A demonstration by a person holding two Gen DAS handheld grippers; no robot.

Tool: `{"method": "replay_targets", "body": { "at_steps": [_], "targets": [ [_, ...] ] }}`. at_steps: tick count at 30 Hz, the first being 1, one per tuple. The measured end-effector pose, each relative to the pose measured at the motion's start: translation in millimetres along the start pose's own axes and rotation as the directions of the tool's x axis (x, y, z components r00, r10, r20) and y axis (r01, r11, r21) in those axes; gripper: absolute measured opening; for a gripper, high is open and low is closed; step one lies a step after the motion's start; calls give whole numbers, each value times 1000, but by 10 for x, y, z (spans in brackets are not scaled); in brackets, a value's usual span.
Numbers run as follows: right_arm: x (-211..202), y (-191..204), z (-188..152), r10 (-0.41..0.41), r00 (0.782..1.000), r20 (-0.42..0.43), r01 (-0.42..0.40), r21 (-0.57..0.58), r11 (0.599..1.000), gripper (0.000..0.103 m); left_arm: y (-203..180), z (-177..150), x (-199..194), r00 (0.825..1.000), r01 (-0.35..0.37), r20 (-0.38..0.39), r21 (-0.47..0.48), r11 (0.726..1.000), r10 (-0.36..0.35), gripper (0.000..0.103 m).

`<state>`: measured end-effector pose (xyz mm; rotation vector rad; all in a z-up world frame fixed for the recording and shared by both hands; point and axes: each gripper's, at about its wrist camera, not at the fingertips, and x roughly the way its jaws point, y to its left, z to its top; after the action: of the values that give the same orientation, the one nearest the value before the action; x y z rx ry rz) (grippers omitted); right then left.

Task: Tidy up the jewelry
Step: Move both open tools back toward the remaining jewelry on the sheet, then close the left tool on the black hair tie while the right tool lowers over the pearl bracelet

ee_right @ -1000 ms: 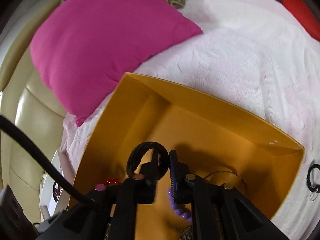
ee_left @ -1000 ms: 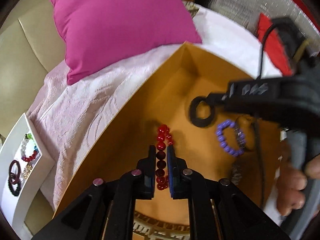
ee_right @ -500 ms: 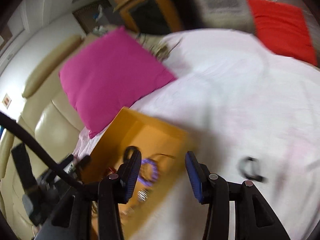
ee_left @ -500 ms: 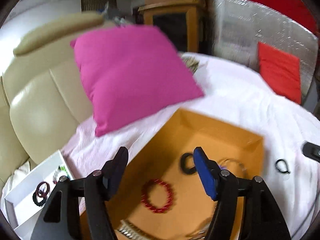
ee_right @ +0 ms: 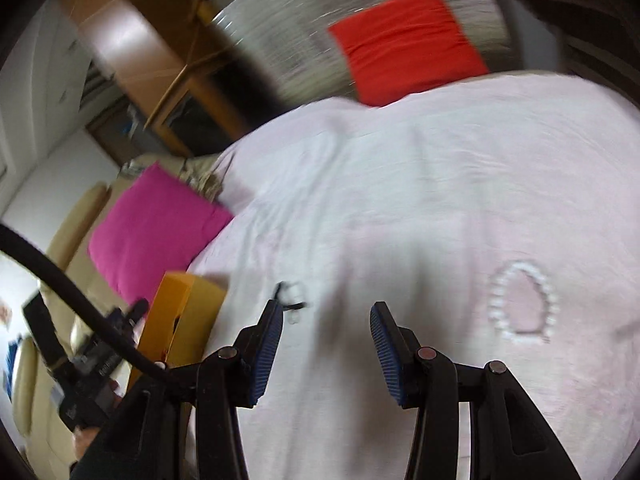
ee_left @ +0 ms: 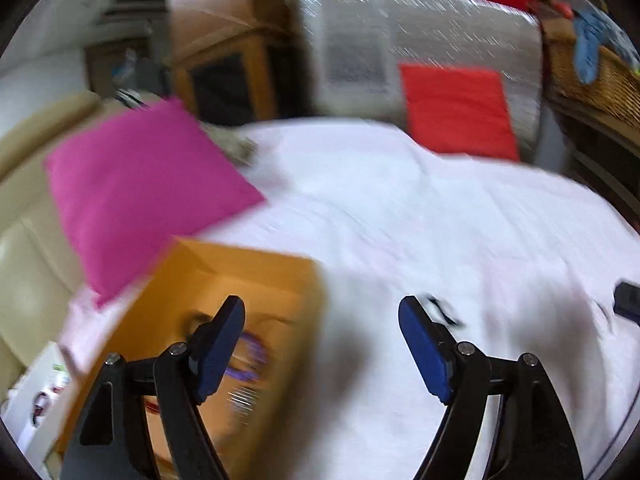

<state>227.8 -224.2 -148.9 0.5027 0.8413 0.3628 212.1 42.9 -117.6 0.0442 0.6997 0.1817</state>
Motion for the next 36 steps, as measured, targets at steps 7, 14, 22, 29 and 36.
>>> {"method": "replay_targets", "body": {
  "at_steps": [7,14,22,29,36],
  "targets": [
    [-163,-754,178,-36,999,20,30,234,972,50,-261,-15,365,979,155,-124,-37,987,-159,80],
    [-170,-1204,201,-110,993,-37,116,319,941,49,-121,41,662,964,190,-156,-153,970,-214,80],
    [58,-1270,216,-152,983,-103,175,278,944,42,-189,151,784,958,239,-122,-172,956,-261,79],
    [199,-1146,170,-286,949,-134,305,161,939,36,-79,215,867,942,291,-111,-202,935,-317,79],
    [193,-1104,155,-325,937,-131,343,154,927,35,-107,190,1009,913,338,-151,-244,909,-380,79]
  ]
}}
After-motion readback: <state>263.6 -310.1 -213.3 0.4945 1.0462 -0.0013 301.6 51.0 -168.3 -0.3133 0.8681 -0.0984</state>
